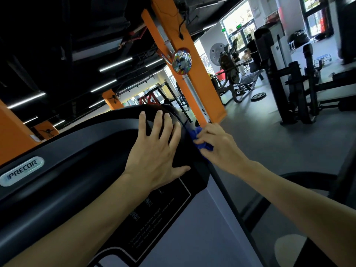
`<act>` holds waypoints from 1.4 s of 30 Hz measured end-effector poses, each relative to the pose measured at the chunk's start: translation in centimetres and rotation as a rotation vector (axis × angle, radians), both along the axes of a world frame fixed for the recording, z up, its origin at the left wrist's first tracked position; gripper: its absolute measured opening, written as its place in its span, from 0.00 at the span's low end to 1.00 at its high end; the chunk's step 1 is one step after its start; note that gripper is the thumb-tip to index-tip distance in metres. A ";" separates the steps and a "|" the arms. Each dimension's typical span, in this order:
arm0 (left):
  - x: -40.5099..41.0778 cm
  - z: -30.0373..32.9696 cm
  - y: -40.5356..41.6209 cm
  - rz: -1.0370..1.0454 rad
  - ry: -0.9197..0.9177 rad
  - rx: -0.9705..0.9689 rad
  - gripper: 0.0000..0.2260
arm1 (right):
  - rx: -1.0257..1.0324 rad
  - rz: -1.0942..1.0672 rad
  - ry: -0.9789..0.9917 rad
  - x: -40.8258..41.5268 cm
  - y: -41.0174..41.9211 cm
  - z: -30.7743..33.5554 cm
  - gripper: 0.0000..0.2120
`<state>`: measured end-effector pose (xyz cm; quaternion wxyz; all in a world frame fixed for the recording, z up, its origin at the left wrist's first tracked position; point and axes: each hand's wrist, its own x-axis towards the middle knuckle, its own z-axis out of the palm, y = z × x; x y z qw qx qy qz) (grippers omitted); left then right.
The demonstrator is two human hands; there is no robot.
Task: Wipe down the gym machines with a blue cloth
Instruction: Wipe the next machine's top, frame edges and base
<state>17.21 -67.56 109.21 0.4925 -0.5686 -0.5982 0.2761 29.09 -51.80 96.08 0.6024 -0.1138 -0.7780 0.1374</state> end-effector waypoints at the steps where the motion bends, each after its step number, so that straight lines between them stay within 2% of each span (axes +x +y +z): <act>1: 0.0 -0.1 0.0 -0.005 0.003 -0.002 0.51 | -0.023 -0.004 -0.023 0.0 -0.1 -1.8 0.09; 3: -0.1 -0.5 -0.1 -0.008 0.020 -0.012 0.49 | -0.051 -0.003 -0.097 0.1 -0.4 -4.8 0.09; 6: 0.2 -1.4 -0.3 -0.017 0.059 -0.025 0.47 | -0.077 -0.009 -0.172 0.5 -0.5 -6.0 0.09; 12: 0.1 -3.7 -1.1 -0.096 0.087 -0.061 0.46 | 0.049 -0.031 -0.040 0.1 -0.2 -0.3 0.09; 14: -0.2 -4.8 -1.4 -0.125 0.095 -0.106 0.45 | 0.065 -0.028 -0.066 0.1 0.0 -0.1 0.10; 21: -0.7 -9.1 -1.2 -0.177 0.049 -0.185 0.44 | -0.037 -0.017 -0.206 0.5 -1.1 -7.3 0.10; 26: -1.1 -10.8 -0.7 -0.182 0.094 -0.258 0.43 | -0.040 -0.014 -0.370 0.9 -0.5 -10.0 0.08; 32: -1.0 -11.3 -0.5 -0.184 0.088 -0.258 0.42 | -0.145 0.070 -0.378 1.7 -0.5 -9.8 0.09; 38: -0.5 -13.1 0.7 -0.194 0.080 -0.337 0.38 | -0.320 0.161 -0.305 2.0 -1.3 -8.9 0.20; 42: -0.6 -14.3 1.6 -0.212 0.051 -0.375 0.38 | -0.426 0.167 -0.303 2.3 -1.3 -8.5 0.18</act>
